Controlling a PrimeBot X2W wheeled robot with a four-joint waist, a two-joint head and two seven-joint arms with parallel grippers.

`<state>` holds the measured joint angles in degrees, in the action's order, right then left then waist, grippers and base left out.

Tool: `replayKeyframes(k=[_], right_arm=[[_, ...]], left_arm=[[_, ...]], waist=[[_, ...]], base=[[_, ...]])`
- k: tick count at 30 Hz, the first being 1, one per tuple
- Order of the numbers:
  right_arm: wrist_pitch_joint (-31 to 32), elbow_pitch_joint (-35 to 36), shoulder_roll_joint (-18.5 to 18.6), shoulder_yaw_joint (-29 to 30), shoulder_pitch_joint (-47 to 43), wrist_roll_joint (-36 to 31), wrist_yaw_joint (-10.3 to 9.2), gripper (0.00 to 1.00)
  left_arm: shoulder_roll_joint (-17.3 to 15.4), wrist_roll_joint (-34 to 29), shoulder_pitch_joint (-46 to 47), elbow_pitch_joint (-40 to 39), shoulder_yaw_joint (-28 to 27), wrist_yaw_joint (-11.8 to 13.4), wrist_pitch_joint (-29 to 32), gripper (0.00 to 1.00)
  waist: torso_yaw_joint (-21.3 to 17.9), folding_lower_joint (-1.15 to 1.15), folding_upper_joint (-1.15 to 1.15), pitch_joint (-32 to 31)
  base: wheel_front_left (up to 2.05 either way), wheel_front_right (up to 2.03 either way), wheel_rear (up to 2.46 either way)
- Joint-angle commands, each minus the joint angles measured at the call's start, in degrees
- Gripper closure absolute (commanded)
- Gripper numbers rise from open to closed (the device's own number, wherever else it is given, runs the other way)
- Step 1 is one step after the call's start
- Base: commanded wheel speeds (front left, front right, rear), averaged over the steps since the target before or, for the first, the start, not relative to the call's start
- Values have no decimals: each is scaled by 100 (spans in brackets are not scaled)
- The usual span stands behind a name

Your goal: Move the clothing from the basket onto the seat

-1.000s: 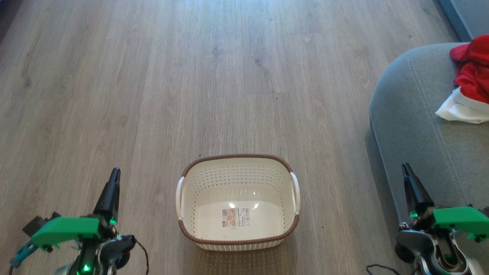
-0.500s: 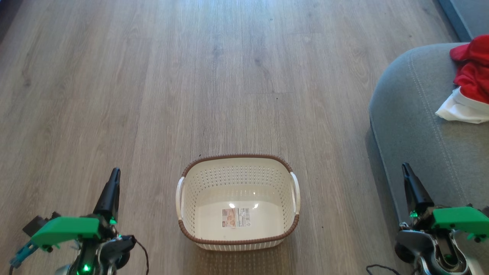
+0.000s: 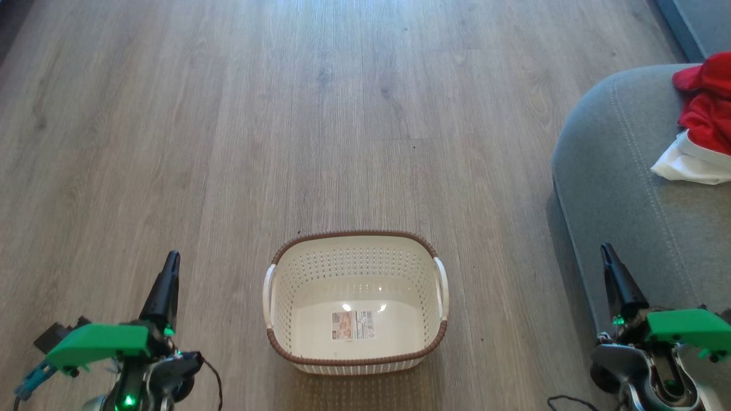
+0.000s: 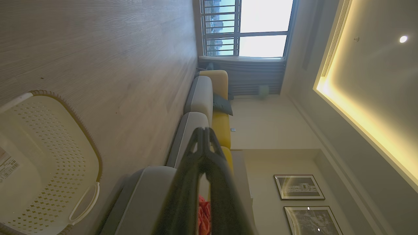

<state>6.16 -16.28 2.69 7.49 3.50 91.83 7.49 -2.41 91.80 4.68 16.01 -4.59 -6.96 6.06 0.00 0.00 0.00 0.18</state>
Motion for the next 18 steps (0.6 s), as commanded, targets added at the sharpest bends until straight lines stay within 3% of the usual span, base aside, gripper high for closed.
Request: replayKeyframes(k=[1,18], right_arm=[[33,225,19,-96,269,33,0,100],[33,225,19,-97,269,34,0,100]], left_arm=[[-47,37,151,-196,-194,-53,43,100],[-47,37,151,-196,-193,-53,43,100]], waist=[[0,0,0,0],[0,0,0,0]], base=[[0,0,0],[0,0,0]])
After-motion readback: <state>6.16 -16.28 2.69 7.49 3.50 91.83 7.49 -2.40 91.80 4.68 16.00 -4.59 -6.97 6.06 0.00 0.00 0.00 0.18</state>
